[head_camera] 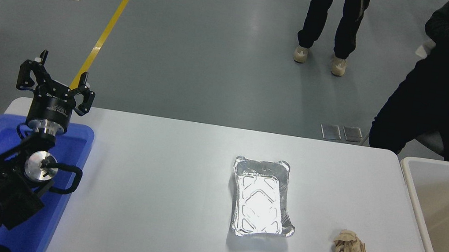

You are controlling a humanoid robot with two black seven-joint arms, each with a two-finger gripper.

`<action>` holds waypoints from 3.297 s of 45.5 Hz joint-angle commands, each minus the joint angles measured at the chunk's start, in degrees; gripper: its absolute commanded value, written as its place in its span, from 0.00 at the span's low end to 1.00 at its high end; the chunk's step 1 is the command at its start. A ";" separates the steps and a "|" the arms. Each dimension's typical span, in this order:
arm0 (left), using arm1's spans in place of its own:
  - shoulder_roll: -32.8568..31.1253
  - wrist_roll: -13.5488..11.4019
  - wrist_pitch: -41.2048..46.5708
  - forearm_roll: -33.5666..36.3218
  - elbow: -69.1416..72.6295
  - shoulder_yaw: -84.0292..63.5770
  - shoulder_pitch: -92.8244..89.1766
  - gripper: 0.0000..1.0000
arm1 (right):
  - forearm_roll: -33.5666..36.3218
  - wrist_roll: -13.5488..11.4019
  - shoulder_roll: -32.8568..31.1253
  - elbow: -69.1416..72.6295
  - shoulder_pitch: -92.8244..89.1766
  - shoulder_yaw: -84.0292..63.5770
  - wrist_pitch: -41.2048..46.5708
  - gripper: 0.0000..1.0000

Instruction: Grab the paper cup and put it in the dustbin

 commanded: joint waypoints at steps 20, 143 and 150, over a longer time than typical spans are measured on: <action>0.00 0.00 0.00 -0.01 0.00 0.00 0.00 0.99 | 9.31 -6.93 20.27 -16.99 -38.23 44.24 -29.13 0.00; 0.08 0.00 -0.08 0.08 0.00 0.18 0.00 0.99 | -23.74 -9.92 0.58 67.37 42.34 -35.64 -9.20 1.00; 0.08 0.00 -0.08 -0.01 0.00 0.18 -0.09 0.99 | -23.04 -9.40 7.78 70.63 49.47 -38.54 0.03 1.00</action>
